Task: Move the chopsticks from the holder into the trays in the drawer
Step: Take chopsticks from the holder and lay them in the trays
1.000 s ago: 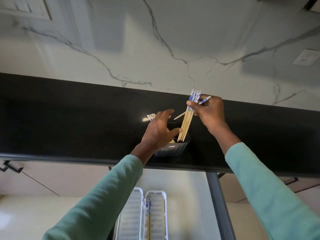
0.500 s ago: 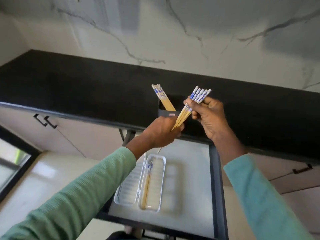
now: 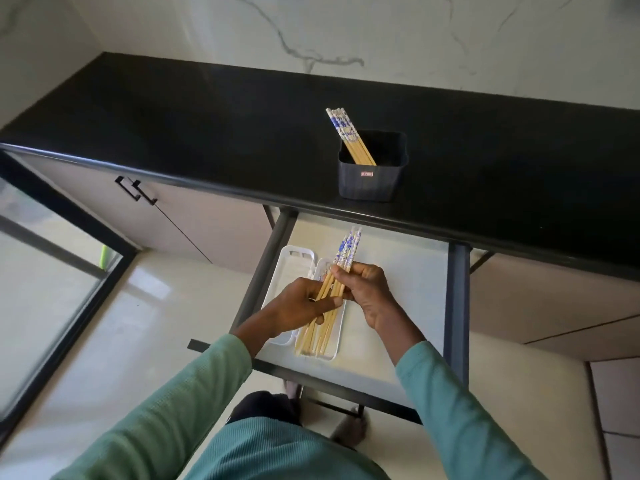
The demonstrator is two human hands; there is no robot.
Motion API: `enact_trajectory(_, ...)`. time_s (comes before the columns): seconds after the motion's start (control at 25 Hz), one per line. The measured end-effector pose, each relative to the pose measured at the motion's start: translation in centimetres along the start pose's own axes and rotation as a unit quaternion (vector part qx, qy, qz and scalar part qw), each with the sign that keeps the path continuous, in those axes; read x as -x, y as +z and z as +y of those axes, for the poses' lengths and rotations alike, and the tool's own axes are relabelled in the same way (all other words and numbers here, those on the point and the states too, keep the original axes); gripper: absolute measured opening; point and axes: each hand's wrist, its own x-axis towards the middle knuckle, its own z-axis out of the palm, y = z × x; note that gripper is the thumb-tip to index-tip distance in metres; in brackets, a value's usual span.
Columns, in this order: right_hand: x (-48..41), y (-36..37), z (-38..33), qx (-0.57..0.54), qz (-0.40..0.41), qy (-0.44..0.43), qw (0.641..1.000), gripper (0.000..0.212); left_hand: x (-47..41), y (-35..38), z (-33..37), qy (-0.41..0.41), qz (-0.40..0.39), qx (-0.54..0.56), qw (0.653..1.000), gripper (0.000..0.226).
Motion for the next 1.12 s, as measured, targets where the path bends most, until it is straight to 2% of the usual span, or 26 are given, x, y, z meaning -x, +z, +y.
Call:
enact_trajectory(0.16, -1.7, 0.8, 4.1, 0.086, 0.055, 0.060, 0.993, 0.014, -0.3, 1.0, -3.3, -0.098, 0.001, 0.059, 0.993, 0.031)
enact_trajectory(0.24, -2.6, 0.8, 5.7, 0.185, 0.106, 0.082, 0.974, 0.022, -1.2, 1.2, -5.0, -0.132, 0.011, 0.026, 0.991, 0.025)
enact_trajectory(0.32, -3.4, 1.4, 6.4, 0.293, 0.156, 0.095, 0.939, 0.026, -2.5, 1.1, -6.5, -0.133, 0.027, -0.036, 0.990, 0.021)
enact_trajectory(0.48, -5.4, 3.9, 5.9, 0.382, 0.199, 0.098, 0.897, 0.025, -4.8, 0.7, -8.7, -0.060, 0.063, -0.222, 0.971, 0.022)
enact_trajectory(0.6, -7.5, 5.6, 5.8, 0.418, 0.201, 0.117, 0.878, 0.027, -6.0, 0.3, -11.0, 0.020, 0.038, -0.375, 0.926, 0.032)
enact_trajectory(0.68, -8.6, 6.2, 6.3, 0.428, 0.200, 0.142, 0.870, 0.027, -6.3, 0.3, -12.6, 0.070, 0.039, -0.432, 0.898, 0.044)
enact_trajectory(0.76, -9.3, 6.8, 7.3, 0.438, 0.191, 0.166, 0.863, 0.030, -6.5, 0.3, -13.9, 0.070, 0.047, -0.402, 0.912, 0.052)
enact_trajectory(0.88, -10.2, 7.0, 8.8, 0.448, 0.178, 0.185, 0.856, 0.031, -7.2, 0.0, -14.8, 0.059, 0.053, -0.333, 0.940, 0.052)
enact_trajectory(1.12, -11.7, 7.5, 10.1, 0.454, 0.206, 0.160, 0.852, 0.024, -7.4, -0.6, -15.0, 0.081, 0.053, -0.291, 0.952, 0.047)
